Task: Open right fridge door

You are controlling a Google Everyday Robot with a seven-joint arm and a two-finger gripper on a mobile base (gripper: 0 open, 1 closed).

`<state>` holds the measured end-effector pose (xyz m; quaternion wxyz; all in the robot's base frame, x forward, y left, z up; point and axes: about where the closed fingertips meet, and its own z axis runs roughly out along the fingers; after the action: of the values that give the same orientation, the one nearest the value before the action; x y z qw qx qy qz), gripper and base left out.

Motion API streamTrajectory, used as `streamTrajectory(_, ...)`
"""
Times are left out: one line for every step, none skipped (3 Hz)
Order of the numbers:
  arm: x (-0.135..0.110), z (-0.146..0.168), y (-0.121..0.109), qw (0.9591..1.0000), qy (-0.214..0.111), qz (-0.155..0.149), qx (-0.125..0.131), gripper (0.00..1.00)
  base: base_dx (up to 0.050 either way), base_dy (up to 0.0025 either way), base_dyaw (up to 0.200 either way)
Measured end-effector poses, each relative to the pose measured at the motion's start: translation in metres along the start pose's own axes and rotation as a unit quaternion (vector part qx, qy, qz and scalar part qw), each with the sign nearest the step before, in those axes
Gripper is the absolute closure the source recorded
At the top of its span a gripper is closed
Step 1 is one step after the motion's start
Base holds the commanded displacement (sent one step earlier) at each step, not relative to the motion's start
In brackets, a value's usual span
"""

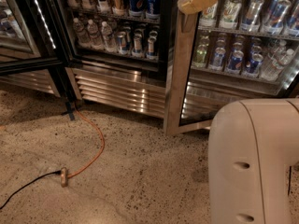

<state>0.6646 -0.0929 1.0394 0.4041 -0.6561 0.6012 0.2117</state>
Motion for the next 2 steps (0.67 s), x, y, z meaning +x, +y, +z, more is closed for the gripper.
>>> streamTrajectory(0.0,0.0,0.0,1.0,0.0,0.0,0.0,1.0,-0.05,-0.00003,0.0)
streamTrajectory(0.0,0.0,0.0,1.0,0.0,0.0,0.0,1.0,-0.05,-0.00003,0.0)
